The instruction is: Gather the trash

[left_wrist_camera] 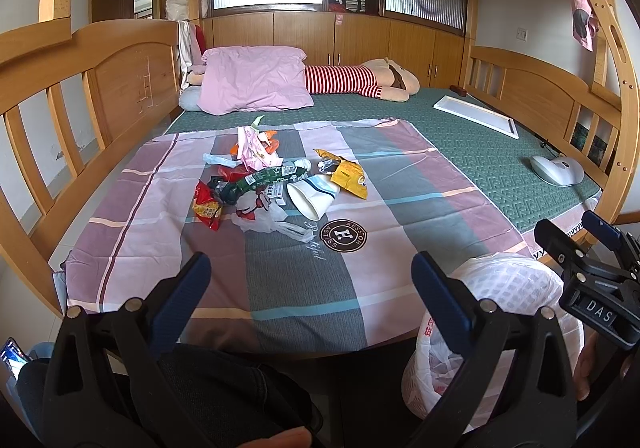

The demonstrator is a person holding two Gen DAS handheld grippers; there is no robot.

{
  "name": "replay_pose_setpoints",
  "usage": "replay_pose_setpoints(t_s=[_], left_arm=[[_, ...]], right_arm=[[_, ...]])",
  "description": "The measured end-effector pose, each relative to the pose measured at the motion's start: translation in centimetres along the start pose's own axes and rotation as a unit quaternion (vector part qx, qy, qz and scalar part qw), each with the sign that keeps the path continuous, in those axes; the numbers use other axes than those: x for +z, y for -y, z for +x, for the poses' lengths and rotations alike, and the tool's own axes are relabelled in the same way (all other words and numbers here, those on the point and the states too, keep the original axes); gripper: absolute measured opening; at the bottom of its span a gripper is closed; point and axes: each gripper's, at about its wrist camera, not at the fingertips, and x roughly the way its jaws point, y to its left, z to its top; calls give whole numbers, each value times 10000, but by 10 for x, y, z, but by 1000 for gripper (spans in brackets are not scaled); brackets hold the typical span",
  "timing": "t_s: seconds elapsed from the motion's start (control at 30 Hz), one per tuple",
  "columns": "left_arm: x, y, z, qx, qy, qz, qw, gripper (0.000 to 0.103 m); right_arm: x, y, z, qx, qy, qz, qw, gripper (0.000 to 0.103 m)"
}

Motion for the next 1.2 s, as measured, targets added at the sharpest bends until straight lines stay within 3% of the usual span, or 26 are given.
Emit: replay_pose_setpoints(t_s=[0.63,0.83,0.97,1.0,1.1,1.2], left_arm=[[0,4,3,-21,-80,7,10000,100],[15,-26,18,-343,-86,-310,9989,100],[22,-70,50,-1006,-502,-758,9908,99],[22,-79,59,-1117,-623,-866,9880,95],[17,-109,88,-1172,-942,-1058,9829,67],[22,-133,108,-1173,-1020,-1078,9819,60]], right_arm=[[0,3,1,-44,-28,35,10000,100],[6,6,10,-487,-19,144,9987,100],[16,-1,24,-247,-131,308,9991,100],[20,-6,28,-108,-146,333,9993,100],[31,-31,40,119,-165,266,9994,100],[39,-65,58,379,-243,86,9989,100]])
